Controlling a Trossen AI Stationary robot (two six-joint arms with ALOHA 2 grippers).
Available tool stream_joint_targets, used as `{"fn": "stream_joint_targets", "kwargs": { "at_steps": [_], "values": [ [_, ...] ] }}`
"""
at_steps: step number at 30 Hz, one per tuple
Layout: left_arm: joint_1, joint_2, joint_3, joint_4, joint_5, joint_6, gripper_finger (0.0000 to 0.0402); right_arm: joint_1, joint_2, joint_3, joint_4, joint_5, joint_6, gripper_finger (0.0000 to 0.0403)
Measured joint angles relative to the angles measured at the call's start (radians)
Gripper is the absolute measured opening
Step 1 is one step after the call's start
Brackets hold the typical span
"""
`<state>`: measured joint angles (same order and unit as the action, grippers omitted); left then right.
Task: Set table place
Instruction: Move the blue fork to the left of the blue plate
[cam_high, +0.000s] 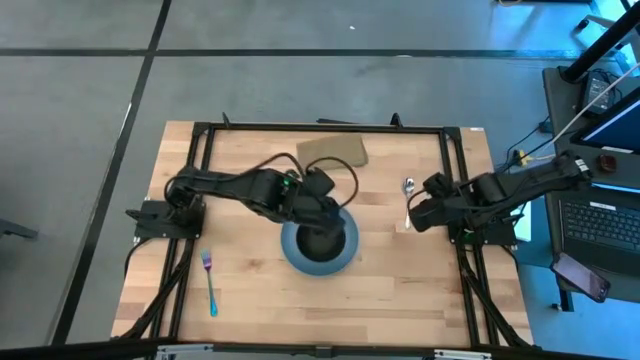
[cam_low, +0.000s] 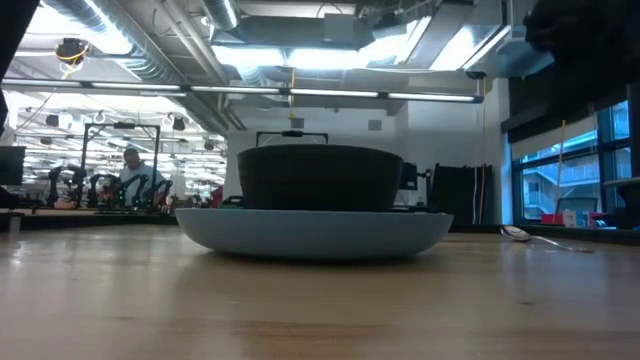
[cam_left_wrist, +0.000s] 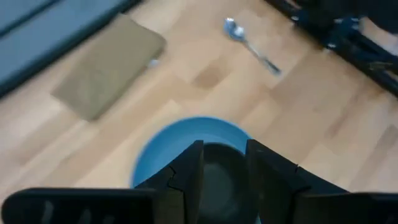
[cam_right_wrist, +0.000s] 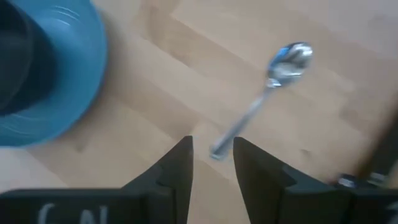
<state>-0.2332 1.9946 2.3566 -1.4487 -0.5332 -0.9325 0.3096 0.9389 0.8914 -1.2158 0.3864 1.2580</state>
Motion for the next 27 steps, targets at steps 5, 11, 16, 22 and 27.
{"fn": "stream_joint_targets", "kwargs": {
  "at_steps": [5, 11, 16, 22, 27],
  "values": [
    [0.008, -0.02, -0.012, -0.118, 0.078, -0.086, 0.0102, 0.0, -0.019, -0.068, 0.157, 0.0, 0.05, 0.0118],
    [-0.08, -0.038, -0.048, -0.126, 0.151, -0.237, 0.0092, 0.0, -0.021, -0.068, 0.241, 0.03, 0.044, 0.0118],
    [-0.185, -0.04, -0.11, -0.122, 0.154, -0.527, 0.009, -0.006, -0.021, -0.068, 0.248, 0.031, 0.042, 0.0118],
    [-0.348, -0.039, -0.241, -0.12, 0.2, -0.977, 0.0092, -0.006, -0.022, -0.068, 0.248, 0.025, 0.01, 0.0118],
    [-0.494, -0.038, -0.413, -0.122, 0.296, -1.323, 0.0085, -0.006, -0.026, -0.068, 0.249, 0.015, -0.038, 0.0118]
  ]
}}
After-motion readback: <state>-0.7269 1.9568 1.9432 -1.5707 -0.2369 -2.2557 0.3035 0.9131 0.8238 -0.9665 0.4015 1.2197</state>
